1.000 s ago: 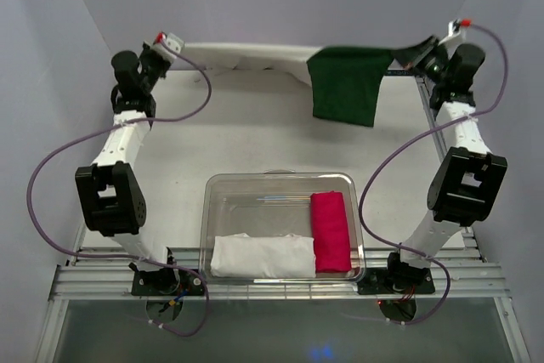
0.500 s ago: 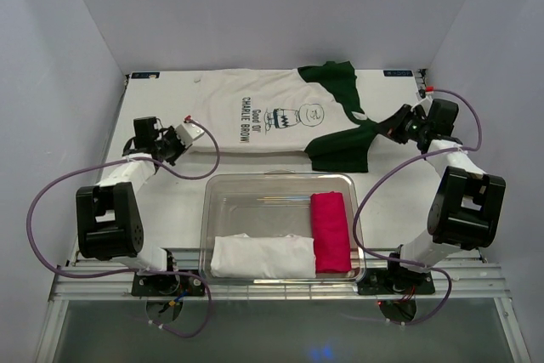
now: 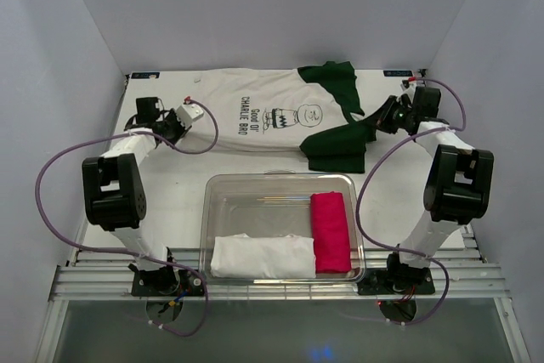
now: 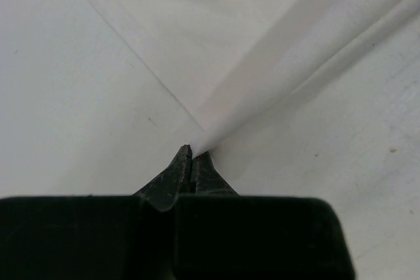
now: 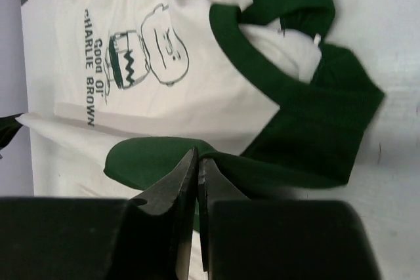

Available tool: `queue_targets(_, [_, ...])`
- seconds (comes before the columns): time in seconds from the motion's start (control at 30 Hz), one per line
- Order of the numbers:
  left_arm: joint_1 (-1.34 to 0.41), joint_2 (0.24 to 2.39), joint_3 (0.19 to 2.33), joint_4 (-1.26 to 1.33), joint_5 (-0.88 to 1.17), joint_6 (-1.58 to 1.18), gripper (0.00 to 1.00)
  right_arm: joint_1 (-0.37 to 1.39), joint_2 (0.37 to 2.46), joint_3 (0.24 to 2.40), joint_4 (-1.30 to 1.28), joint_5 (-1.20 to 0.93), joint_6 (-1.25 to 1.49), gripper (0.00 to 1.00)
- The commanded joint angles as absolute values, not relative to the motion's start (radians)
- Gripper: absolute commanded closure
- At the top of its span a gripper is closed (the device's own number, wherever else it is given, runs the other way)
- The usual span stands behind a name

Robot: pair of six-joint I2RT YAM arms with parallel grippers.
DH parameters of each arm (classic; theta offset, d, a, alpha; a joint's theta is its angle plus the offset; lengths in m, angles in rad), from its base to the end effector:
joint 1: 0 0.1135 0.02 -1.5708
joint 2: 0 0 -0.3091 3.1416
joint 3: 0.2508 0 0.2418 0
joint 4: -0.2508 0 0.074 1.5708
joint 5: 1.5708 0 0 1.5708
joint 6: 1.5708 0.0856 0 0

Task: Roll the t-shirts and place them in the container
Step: Fold the T-shirt at the center of the board.

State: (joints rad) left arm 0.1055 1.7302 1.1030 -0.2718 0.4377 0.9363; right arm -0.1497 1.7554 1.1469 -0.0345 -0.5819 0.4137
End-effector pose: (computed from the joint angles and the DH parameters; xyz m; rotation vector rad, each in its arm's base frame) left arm 0.3899 0.0048 0.2112 1.1163 2.0784 -0.0451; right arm 0.4220 -0.0161 0.2454 0.2918 2.1811 0.7893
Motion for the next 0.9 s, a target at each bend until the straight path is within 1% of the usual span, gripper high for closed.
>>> queue_targets(0.0, [0.112,1.787,1.216,-0.293,0.437,0.882,1.00,-0.141,1.843,1.262,0.049,-0.537,0.468,0.92])
queue_targets(0.17, [0.101,1.851,1.267,-0.288,0.410,0.881,1.00,-0.135,1.965,1.356,0.077,-0.506,0.523,0.92])
queue_targets(0.37, [0.098,1.940,1.385,-0.273,0.390,0.829,1.00,-0.114,2.072,1.494,0.032,-0.499,0.515,0.92])
queue_targets(0.47, [0.094,1.977,1.436,-0.275,0.387,0.818,1.00,-0.109,2.092,1.529,0.038,-0.494,0.528,0.92])
queue_targets(0.87, [0.077,2.048,1.482,-0.275,0.328,0.824,1.00,-0.097,2.174,1.600,0.038,-0.462,0.549,0.92])
